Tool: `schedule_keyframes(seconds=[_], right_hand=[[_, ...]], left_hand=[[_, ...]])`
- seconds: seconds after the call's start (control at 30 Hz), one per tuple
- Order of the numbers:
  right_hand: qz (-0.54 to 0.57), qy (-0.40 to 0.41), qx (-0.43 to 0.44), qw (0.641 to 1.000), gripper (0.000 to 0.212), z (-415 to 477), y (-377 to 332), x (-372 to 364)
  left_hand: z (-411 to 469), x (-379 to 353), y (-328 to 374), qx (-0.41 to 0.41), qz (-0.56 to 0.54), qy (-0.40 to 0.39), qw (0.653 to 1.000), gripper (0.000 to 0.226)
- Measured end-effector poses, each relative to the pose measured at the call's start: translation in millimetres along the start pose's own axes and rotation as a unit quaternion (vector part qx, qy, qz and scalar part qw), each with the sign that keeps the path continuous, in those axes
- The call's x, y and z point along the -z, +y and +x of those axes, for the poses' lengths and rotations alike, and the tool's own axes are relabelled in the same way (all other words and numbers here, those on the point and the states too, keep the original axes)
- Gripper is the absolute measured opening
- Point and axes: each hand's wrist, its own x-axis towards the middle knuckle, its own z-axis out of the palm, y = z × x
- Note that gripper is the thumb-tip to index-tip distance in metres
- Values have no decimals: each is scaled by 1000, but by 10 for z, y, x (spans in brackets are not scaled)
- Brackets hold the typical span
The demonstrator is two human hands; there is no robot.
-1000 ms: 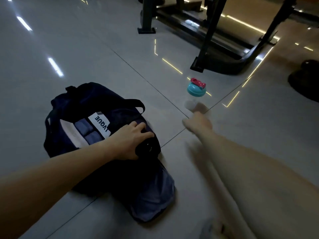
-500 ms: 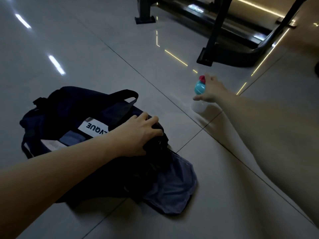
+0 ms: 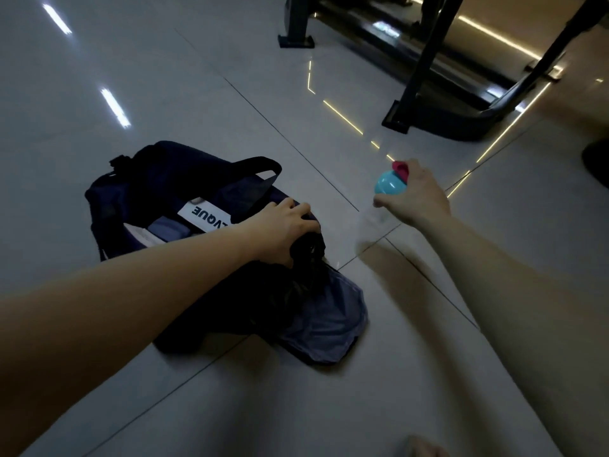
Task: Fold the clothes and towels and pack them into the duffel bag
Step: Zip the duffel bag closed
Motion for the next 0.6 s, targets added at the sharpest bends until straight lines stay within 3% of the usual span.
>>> schedule_keyframes(seconds=[0.13,0.27,0.4,0.6], right_hand=[[134,13,-12,991,85,-832,-145,78],[154,-14,6,988,99,-1539,-255,-149],[120,-23,44,992,99,-1894,-324,-308],[126,-21,67,989,95,-2008,-467,-476]], left_hand=[[-46,3,8,19,-38,4,999,108],[-169,-60,54,60,-42,46,996,124],[-431,-55,114,101,-58,84,990,120],[-1053,-389,514,239,19,190,952,107]])
